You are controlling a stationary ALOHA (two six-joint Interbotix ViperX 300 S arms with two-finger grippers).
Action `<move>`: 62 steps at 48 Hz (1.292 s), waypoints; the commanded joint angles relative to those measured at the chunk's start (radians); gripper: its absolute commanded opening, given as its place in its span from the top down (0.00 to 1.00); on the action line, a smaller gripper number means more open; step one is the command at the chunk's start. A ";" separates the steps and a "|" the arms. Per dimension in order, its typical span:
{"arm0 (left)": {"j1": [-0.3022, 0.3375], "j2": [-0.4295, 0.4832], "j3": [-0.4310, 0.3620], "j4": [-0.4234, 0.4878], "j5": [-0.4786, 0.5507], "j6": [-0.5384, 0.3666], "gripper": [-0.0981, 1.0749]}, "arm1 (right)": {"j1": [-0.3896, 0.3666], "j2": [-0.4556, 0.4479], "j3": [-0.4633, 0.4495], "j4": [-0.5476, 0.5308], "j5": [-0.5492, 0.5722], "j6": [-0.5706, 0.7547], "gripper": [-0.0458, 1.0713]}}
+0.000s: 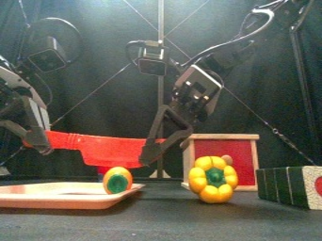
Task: Cut carrot
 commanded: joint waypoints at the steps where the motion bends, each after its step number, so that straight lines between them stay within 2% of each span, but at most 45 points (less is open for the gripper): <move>1: -0.015 0.000 -0.008 0.002 0.002 0.002 0.68 | -0.003 -0.017 -0.005 -0.002 0.014 -0.005 0.78; 62: -0.015 0.038 -0.006 0.003 0.002 0.002 0.68 | -0.003 0.023 -0.011 0.005 0.023 -0.003 0.78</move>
